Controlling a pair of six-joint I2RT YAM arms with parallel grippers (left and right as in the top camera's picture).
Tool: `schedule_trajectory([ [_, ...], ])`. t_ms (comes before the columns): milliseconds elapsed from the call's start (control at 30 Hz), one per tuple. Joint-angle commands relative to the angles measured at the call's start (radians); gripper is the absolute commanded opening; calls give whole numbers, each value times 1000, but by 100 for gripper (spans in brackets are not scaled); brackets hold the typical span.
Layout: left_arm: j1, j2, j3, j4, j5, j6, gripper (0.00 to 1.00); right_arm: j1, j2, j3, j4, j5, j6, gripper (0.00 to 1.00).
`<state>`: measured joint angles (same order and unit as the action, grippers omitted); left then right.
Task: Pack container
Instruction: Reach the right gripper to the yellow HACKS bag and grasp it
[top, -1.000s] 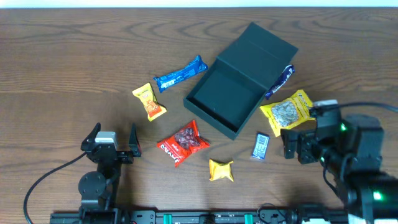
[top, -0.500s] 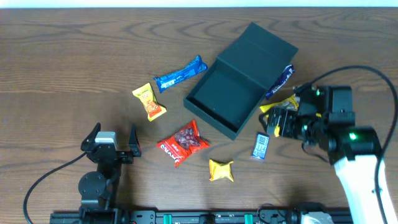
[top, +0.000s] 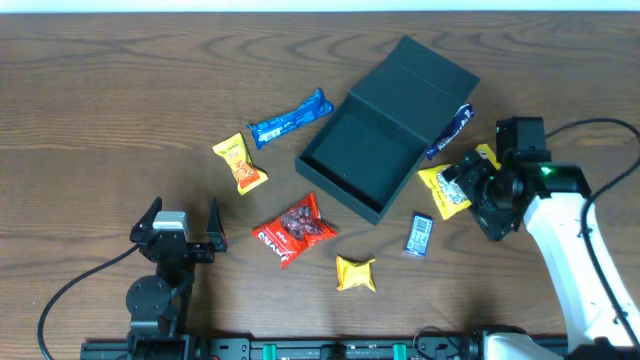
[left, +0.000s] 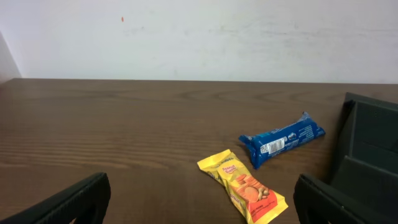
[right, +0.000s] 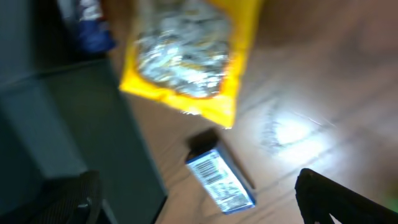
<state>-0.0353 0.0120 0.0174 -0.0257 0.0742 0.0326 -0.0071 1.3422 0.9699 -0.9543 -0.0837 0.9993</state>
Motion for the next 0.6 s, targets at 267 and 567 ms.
schedule_trajectory([
  [267, 2, -2, -13, -44, 11, -3, 95, -10, 90, 16, 84, 219, 126, 99],
  [567, 2, -2, -13, -45, 11, -3, 95, -51, 261, 16, 259, 188, 62, 99],
])
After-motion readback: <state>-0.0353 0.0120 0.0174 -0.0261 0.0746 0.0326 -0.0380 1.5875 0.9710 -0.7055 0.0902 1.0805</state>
